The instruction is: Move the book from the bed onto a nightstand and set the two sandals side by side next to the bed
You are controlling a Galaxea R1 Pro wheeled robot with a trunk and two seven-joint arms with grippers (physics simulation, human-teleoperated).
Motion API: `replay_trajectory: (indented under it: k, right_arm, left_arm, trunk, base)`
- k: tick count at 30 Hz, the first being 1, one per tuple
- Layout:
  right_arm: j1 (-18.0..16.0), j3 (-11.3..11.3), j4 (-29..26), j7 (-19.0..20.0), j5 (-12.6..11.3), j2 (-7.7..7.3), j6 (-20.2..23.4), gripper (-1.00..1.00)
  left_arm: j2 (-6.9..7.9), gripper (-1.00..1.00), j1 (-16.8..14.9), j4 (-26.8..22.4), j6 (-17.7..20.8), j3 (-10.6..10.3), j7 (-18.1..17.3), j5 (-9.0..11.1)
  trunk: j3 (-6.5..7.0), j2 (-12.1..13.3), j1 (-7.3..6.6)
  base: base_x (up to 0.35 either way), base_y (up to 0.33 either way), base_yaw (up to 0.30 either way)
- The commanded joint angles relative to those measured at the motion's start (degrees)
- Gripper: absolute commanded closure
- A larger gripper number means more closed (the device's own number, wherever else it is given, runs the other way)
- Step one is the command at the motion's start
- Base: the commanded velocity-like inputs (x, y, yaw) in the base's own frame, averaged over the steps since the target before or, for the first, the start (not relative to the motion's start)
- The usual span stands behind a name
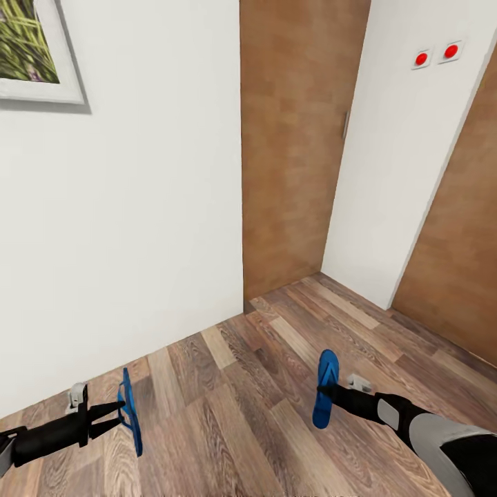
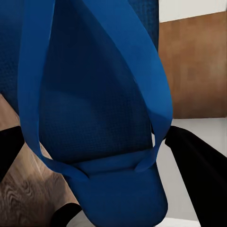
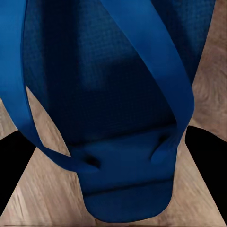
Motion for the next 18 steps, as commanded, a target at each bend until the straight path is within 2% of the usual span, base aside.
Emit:
replay_trajectory:
  k: [1,8,18]
  right_arm:
    - [-0.1,0.3,0.2,0.4,-0.7,0.01,0.3,1.00]
    - [-0.1,0.3,0.1,0.4,-0.7,0.06,0.3,1.00]
    - [-0.1,0.3,0.1,0.3,-0.7,0.06,0.3,1.00]
  left_arm:
    - [0.00,1.00,0.0,0.0,0.6,0.1,-0.1,0.1]
    - [0.03,1.00,0.0,0.0,0.6,0.1,-0.1,0.1]
    - [0.05,1.00,0.0,0.0,0.6,0.1,-0.1,0.1]
  trunk:
    - [-0.05,0.0,-0.03]
    - [-0.05,0.0,-0.03]
    - [-0.05,0.0,-0.03]
  base:
    - [-0.138,0.141,0.211]
    - [-0.099,0.101,0.218]
    - [-0.012,0.013,0.253]
